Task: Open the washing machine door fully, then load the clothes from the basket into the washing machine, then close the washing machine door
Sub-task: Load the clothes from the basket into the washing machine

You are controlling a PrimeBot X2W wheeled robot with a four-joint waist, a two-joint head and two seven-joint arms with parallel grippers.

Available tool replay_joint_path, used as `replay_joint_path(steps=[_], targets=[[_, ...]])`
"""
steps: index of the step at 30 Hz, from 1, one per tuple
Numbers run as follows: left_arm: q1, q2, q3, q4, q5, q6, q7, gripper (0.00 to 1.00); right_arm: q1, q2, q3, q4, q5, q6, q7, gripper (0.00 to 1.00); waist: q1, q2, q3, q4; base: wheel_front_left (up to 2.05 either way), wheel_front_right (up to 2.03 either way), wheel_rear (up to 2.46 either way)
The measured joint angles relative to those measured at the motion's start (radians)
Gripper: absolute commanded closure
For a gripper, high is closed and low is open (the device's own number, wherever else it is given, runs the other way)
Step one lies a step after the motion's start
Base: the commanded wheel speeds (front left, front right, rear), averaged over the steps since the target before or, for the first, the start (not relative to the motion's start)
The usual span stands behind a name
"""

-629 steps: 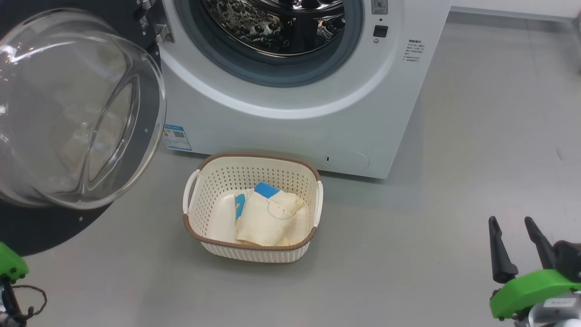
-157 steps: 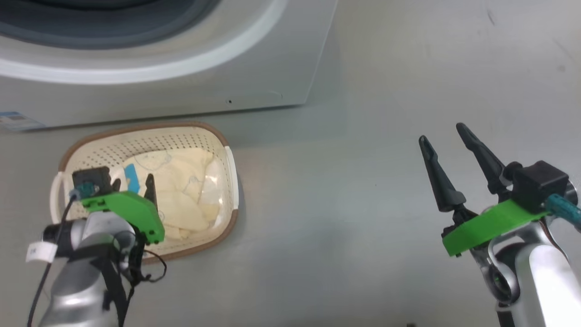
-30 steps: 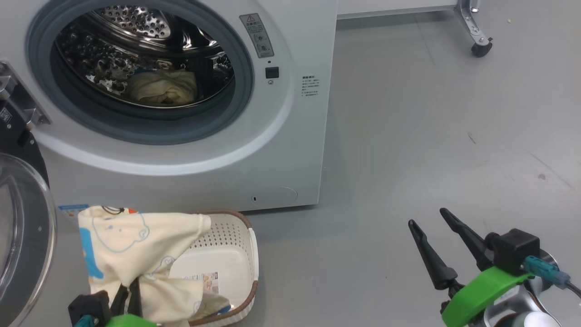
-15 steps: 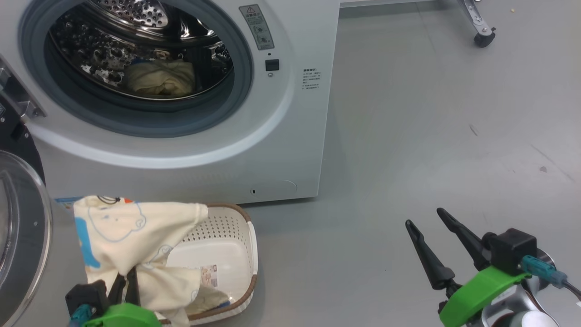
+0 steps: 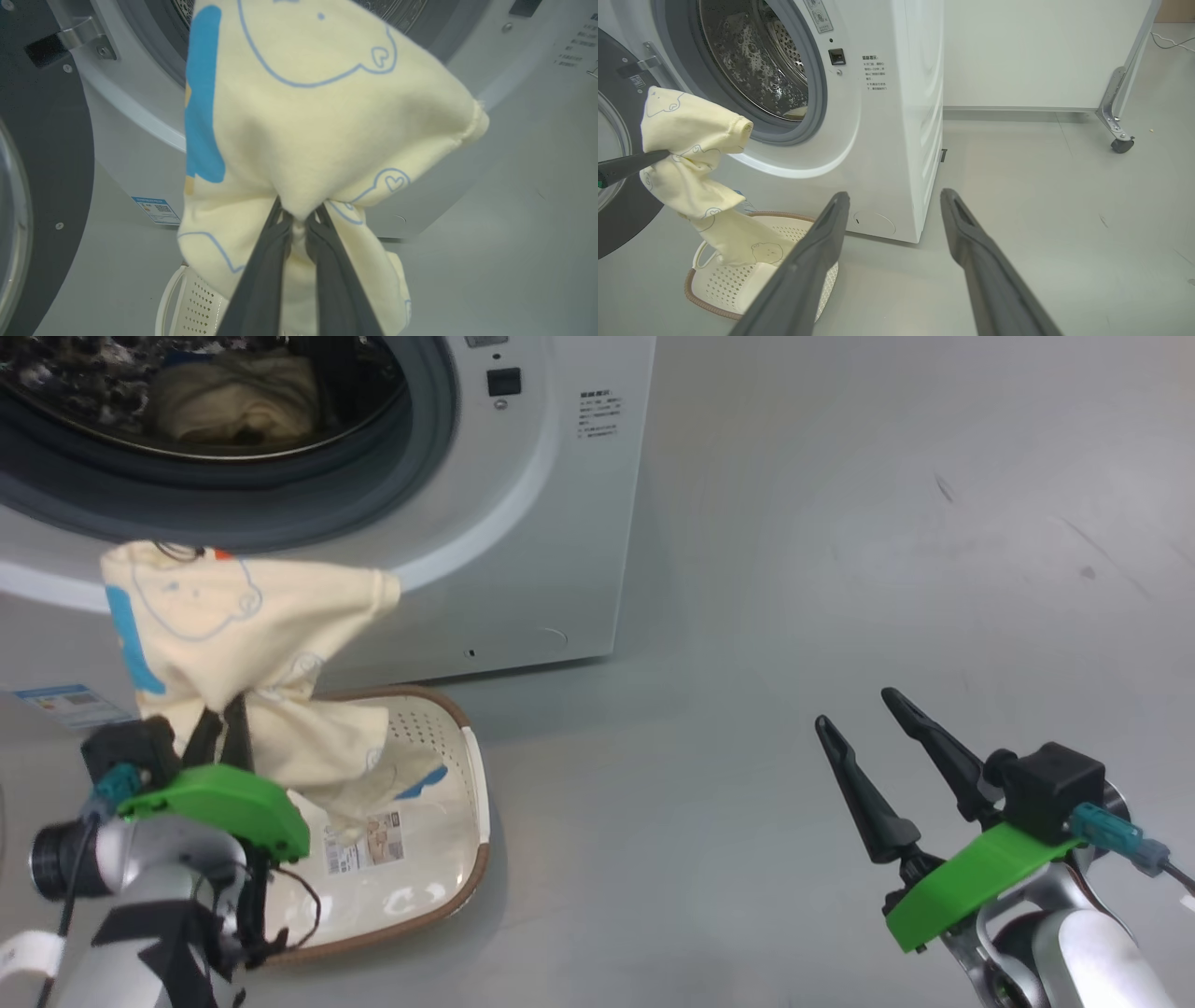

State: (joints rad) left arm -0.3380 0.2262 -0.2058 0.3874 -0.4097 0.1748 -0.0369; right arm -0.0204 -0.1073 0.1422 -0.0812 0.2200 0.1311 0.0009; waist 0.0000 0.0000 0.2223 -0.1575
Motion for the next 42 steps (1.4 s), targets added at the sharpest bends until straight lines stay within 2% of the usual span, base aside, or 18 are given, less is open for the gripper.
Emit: replay_joint_path(steps=[11, 19, 25, 28, 31, 33, 36, 37, 40, 41, 42], targets=[[-0.384, 0.088, 0.010, 0.161, -0.001, -0.058, 0.132, 1.00, -0.095, 0.018, 0.034, 0.048, 0.018, 0.000, -0.066, 0.00, 0.0002, 0.0000, 0.153, -0.099, 0.00, 0.00, 0.00], [-0.610, 0.179, 0.017, 0.283, -0.005, -0.086, 0.254, 1.00, -0.140, 0.032, 0.059, 0.102, 0.045, 0.000, -0.125, 0.00, 0.0003, -0.0001, 0.261, -0.172, 0.00, 0.00, 0.00], [-0.757, 0.246, 0.036, 0.318, -0.005, -0.114, 0.307, 1.00, -0.175, 0.046, 0.076, 0.132, 0.055, 0.000, -0.157, 0.00, 0.0002, 0.0000, 0.334, -0.213, 0.00, 0.00, 0.00], [-0.823, 0.269, 0.034, 0.315, -0.001, -0.149, 0.305, 1.00, -0.187, 0.048, 0.085, 0.142, 0.058, 0.000, -0.172, 0.00, 0.0001, 0.0000, 0.366, -0.226, 0.00, 0.00, 0.00], [-0.877, 0.294, 0.034, 0.321, 0.015, -0.156, 0.246, 1.00, -0.206, 0.049, 0.094, 0.152, 0.064, 0.000, -0.181, 0.00, 0.0002, -0.0001, 0.392, -0.238, 0.00, 0.00, 0.00], [-0.908, 0.309, 0.040, 0.326, 0.036, -0.142, 0.165, 1.00, -0.217, 0.051, 0.099, 0.160, 0.066, 0.000, -0.186, 0.00, 0.0001, -0.0001, 0.404, -0.248, 0.00, 0.00, 0.00], [-0.972, 0.327, 0.051, 0.356, 0.064, -0.130, -0.022, 1.00, -0.219, 0.052, 0.109, 0.174, 0.071, 0.000, -0.195, 0.00, 0.0000, -0.0001, 0.421, -0.265, 0.00, 0.00, 0.00], [-0.972, 0.327, 0.051, 0.356, 0.064, -0.130, -0.022, 1.00, -0.219, 0.052, 0.109, 0.174, 0.071, 0.000, -0.195, 0.00, 0.0000, -0.0001, 0.421, -0.265, 0.00, 0.00, 0.00], [-1.000, 0.329, 0.062, 0.407, 0.071, -0.138, -0.132, 1.00, -0.224, 0.052, 0.111, 0.180, 0.071, 0.000, -0.196, 0.00, 0.0000, 0.0000, 0.426, -0.277, 0.00, 0.00, 0.00], [-1.003, 0.326, 0.075, 0.429, 0.058, -0.139, -0.154, 0.41, -0.226, 0.052, 0.112, 0.180, 0.071, 0.000, -0.196, 0.00, 0.0000, 0.0000, 0.427, -0.280, 0.00, 0.00, 0.00], [-1.009, 0.327, 0.075, 0.458, 0.054, -0.139, -0.160, 0.00, -0.229, 0.052, 0.113, 0.183, 0.071, 0.000, -0.196, 0.00, 0.0000, 0.0000, 0.428, -0.284, 0.00, 0.00, 0.00]])
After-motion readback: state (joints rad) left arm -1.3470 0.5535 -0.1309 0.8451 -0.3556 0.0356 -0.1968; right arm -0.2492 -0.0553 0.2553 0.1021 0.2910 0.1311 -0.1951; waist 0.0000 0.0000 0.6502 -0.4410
